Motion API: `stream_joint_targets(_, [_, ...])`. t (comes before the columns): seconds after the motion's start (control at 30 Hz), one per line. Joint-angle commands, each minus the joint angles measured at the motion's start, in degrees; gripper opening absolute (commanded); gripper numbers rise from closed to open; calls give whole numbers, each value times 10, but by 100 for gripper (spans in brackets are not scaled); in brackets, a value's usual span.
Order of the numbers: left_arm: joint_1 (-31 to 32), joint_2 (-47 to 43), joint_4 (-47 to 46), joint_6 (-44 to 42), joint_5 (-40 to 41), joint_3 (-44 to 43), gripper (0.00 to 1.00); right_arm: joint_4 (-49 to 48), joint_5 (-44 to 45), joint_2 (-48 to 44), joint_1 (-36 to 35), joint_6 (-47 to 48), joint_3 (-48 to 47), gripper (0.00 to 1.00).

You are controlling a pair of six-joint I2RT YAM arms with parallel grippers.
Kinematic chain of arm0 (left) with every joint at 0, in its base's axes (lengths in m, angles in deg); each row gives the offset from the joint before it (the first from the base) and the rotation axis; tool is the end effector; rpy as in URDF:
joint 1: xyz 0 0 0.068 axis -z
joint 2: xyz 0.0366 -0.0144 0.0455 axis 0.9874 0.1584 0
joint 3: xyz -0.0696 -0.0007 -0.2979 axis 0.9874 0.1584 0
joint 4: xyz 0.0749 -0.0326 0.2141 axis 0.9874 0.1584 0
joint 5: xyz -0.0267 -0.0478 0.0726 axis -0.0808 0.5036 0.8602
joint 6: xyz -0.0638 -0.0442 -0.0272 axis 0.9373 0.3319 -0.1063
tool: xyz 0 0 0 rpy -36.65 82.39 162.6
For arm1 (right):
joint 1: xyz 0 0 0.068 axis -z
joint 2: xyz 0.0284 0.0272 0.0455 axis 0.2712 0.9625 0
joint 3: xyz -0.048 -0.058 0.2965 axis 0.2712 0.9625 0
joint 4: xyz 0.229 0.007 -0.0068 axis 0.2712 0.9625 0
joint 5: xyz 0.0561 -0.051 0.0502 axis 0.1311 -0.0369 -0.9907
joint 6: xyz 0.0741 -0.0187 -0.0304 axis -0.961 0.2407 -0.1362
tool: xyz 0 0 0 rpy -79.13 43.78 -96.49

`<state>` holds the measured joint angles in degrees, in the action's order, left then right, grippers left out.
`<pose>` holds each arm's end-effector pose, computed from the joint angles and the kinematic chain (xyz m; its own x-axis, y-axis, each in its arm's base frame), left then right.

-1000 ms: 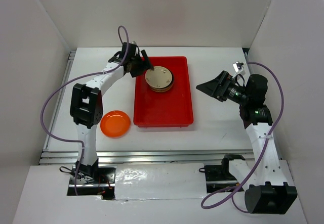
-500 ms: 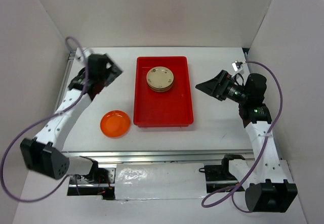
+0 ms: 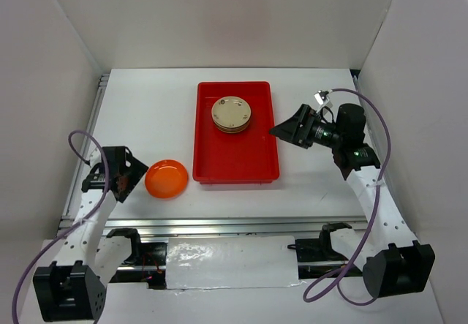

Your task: Place the plates into the plastic bin on the countertop

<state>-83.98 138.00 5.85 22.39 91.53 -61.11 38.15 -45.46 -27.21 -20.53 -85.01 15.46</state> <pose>0.1340 0.0240 0.2342 -0.2635 -0.8313 -0.4894 -0.7677 0.4879 -0.4154 0.1839 0.0681 0.3620 -0.7215 0.3742 -0.5825 -0.3757 0.4950 0.7834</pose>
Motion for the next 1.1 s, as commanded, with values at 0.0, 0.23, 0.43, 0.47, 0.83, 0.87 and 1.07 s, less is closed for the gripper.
stream_joint_targets(0.0, [-28,28,-60,-41,-66,44,99,-35,12,5,-15,2,-16,100])
stream_joint_targets(0.23, [-52,67,-166,-41,-145,121,92,-23,23,7,-27,9,-20,100])
stream_joint_targets(0.43, [-59,72,-192,-38,-140,143,74,-25,24,10,-31,9,-22,100])
stream_joint_targets(0.47, [-61,74,-195,-41,-143,146,70,-27,24,11,-32,9,-21,100])
stream_joint_targets(0.83, [-68,70,-187,-47,-139,137,0,-22,23,11,-32,10,-27,100])
stream_joint_targets(0.87, [-67,63,-156,-47,-113,132,0,-22,24,10,-33,9,-27,100])
stream_joint_targets(1.07, [-68,-115,-25,-14,9,44,0,-21,21,13,-29,6,-32,100])
